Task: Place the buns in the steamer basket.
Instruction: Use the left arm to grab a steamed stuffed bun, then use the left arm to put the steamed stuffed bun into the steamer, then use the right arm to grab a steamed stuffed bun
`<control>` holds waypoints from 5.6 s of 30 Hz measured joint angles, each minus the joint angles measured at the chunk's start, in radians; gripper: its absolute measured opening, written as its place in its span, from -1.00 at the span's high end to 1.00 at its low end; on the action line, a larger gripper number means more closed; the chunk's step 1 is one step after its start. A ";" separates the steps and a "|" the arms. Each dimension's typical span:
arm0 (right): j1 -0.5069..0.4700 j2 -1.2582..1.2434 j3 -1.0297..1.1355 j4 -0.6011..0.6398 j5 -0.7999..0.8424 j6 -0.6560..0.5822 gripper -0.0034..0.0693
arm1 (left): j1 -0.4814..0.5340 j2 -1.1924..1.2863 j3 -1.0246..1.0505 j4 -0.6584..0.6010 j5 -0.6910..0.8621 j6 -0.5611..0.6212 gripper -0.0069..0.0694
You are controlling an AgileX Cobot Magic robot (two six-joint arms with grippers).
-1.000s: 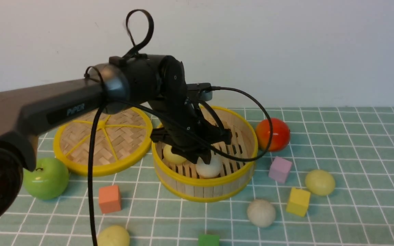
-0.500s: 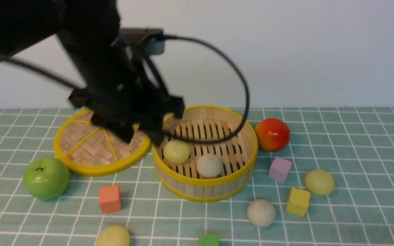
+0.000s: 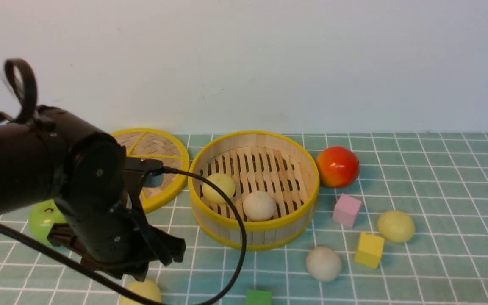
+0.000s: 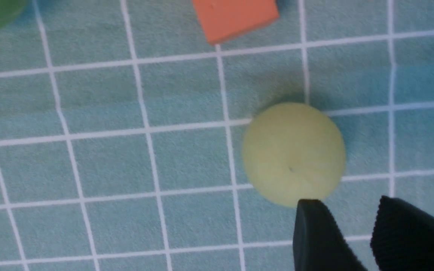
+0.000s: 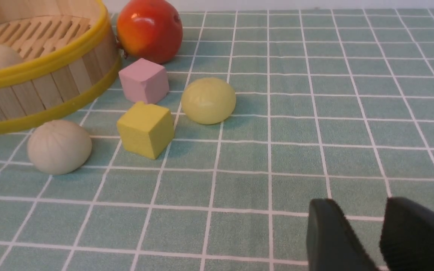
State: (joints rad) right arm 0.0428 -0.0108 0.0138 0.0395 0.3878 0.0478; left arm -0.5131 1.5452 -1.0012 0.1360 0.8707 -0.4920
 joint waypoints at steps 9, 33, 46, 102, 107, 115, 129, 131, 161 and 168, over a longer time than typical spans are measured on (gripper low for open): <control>0.000 0.000 0.000 0.000 0.000 0.000 0.25 | 0.000 0.105 0.000 0.024 -0.030 -0.041 0.20; 0.000 0.000 0.000 0.000 0.000 0.000 0.25 | 0.001 0.227 -0.005 0.047 -0.079 -0.042 0.36; 0.000 0.000 0.000 0.000 0.000 0.000 0.25 | 0.001 0.177 -0.069 0.039 0.027 -0.032 0.85; 0.000 0.000 0.000 0.000 0.000 0.000 0.25 | 0.001 0.246 -1.216 -0.049 0.366 0.193 0.30; 0.000 0.000 0.000 0.000 0.000 0.000 0.25 | 0.001 -0.009 -1.051 -0.071 0.366 0.194 0.85; 0.000 0.000 0.000 0.000 0.000 0.000 0.25 | 0.001 -0.494 -0.520 -0.096 0.366 0.144 0.85; 0.000 0.000 0.000 0.000 0.000 0.000 0.25 | 0.001 -1.436 0.320 -0.126 0.085 0.029 0.85; 0.000 0.000 0.000 0.000 0.000 0.000 0.25 | 0.001 -1.508 0.354 -0.108 0.090 -0.025 0.85; 0.000 0.000 0.000 0.000 0.000 0.000 0.25 | 0.285 -1.525 0.601 -0.047 -0.256 0.086 0.85; 0.000 0.000 0.000 0.000 0.000 0.000 0.25 | 0.521 -1.553 0.902 -0.082 -0.383 0.194 0.85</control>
State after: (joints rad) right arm 0.0428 -0.0108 0.0138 0.0395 0.3878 0.0478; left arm 0.0080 -0.0079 -0.0994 0.0540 0.4881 -0.2977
